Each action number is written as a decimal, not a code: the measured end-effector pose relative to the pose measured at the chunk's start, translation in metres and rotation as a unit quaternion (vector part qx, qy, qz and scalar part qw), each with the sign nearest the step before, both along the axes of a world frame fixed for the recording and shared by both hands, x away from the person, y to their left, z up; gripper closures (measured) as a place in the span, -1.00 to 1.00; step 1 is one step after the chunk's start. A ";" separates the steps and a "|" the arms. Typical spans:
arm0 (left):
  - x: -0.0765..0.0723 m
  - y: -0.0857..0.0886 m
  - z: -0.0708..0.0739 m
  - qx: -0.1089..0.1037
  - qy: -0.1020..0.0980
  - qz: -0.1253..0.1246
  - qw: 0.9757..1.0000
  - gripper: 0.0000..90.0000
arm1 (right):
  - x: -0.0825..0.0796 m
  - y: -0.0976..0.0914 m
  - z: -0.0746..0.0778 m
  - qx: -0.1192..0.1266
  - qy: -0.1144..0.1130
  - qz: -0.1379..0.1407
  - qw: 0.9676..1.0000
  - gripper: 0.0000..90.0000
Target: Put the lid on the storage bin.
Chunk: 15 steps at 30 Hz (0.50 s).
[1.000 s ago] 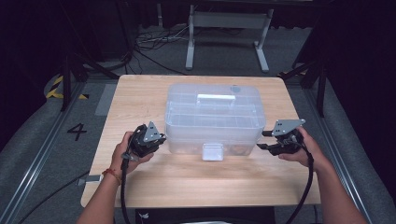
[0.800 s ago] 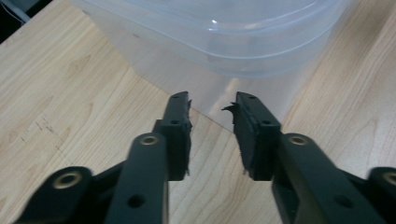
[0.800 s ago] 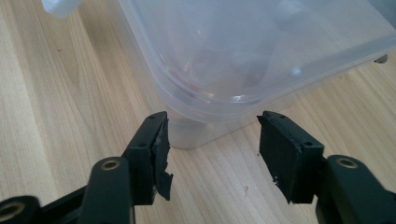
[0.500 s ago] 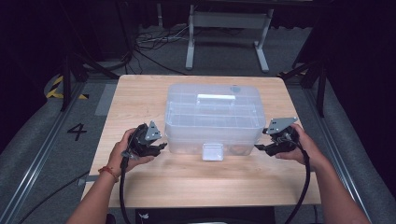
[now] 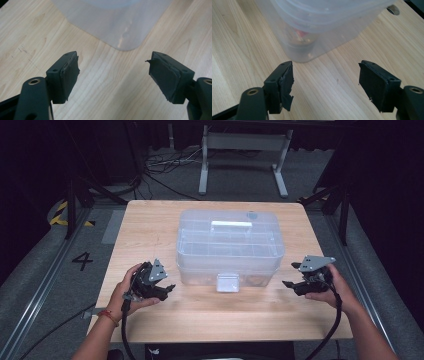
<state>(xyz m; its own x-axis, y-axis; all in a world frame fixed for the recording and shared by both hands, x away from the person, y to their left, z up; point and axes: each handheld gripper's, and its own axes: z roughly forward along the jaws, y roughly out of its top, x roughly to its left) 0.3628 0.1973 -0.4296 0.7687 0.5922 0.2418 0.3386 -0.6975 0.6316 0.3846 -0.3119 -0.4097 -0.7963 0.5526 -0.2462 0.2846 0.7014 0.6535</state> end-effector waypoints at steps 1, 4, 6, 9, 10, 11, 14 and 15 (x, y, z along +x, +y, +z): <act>-0.001 0.002 -0.002 -0.001 0.000 0.001 1.000 -0.45 | -0.002 -0.003 -0.001 -0.002 -0.001 -0.004 1.000 -0.38; -0.006 0.008 -0.009 0.010 0.001 0.005 1.000 -0.47 | -0.006 -0.011 -0.004 -0.002 -0.007 -0.016 1.000 -0.38; -0.009 0.013 -0.013 0.015 0.004 0.007 1.000 -0.49 | -0.009 -0.017 -0.007 0.006 -0.006 -0.025 1.000 -0.37; -0.011 0.018 -0.016 0.011 0.011 0.010 1.000 -0.55 | -0.014 -0.027 -0.013 0.012 -0.004 -0.040 0.999 -0.36; -0.013 0.022 -0.018 0.012 0.015 0.015 1.000 -0.55 | -0.015 -0.029 -0.014 0.014 -0.003 -0.046 0.999 -0.36; -0.013 0.022 -0.018 0.012 0.015 0.015 1.000 -0.54 | -0.016 -0.031 -0.016 0.014 -0.008 -0.049 0.999 -0.36; -0.018 0.031 -0.021 0.013 0.017 0.021 1.000 -0.54 | -0.020 -0.038 -0.018 0.022 -0.006 -0.063 0.998 -0.37; -0.019 0.033 -0.021 0.010 0.019 0.022 1.000 -0.54 | -0.020 -0.040 -0.019 0.023 -0.008 -0.068 0.997 -0.37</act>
<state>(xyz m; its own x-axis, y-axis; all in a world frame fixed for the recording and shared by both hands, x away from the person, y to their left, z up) 0.3443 0.2301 -0.4505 0.7510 0.6210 0.2245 0.3926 -0.6933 0.6043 0.3642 -0.3514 -0.4288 -0.7094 0.6661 -0.2301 0.3647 0.6264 0.6889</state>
